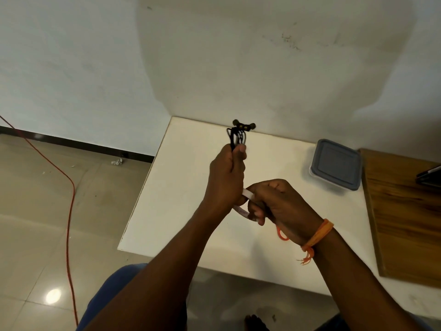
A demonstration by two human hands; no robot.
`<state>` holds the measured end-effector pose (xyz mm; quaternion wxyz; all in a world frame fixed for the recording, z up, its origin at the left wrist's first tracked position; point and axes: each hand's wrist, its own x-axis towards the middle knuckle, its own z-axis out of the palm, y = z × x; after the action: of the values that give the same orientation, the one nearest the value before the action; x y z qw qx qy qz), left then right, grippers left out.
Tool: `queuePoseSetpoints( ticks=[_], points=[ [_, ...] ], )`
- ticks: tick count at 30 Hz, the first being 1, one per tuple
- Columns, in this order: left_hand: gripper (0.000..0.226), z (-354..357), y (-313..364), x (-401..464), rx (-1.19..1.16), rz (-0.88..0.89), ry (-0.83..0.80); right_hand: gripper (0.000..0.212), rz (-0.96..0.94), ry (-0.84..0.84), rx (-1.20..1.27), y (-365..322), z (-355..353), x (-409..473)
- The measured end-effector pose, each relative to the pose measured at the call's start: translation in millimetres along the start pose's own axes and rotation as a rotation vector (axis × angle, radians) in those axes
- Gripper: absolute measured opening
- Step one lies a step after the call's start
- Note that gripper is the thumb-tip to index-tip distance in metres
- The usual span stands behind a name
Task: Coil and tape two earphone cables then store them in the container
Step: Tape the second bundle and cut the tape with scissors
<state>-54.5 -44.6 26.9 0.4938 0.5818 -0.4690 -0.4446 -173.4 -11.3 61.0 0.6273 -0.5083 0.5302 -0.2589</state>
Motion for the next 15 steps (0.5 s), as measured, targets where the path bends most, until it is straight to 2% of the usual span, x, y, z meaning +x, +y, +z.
queuePoseSetpoints(
  ticks=[3,6,8,11,15],
  points=[
    [0.031,-4.6,-0.7,4.0,-0.018,-0.045,0.121,0.036,-0.056,0.061,-0.015,-1.3,-5.1,1.8],
    [0.033,-12.4,-6.5,10.9,0.126,-0.052,0.169,0.036,-0.144,0.213,-0.066,-2.9,-16.4,2.9],
    [0.034,-15.4,-10.0,12.6,0.232,-0.075,0.111,0.038,-0.235,0.310,-0.046,-2.8,-21.3,4.1],
    [0.030,-13.0,-16.1,10.8,0.405,-0.156,-0.070,0.053,-0.342,0.366,-0.020,-4.3,-21.5,5.1],
    [0.027,-7.5,-30.8,7.5,0.648,-0.171,-0.256,0.033,-0.413,0.367,-0.011,-5.0,-17.8,3.8]
  ],
)
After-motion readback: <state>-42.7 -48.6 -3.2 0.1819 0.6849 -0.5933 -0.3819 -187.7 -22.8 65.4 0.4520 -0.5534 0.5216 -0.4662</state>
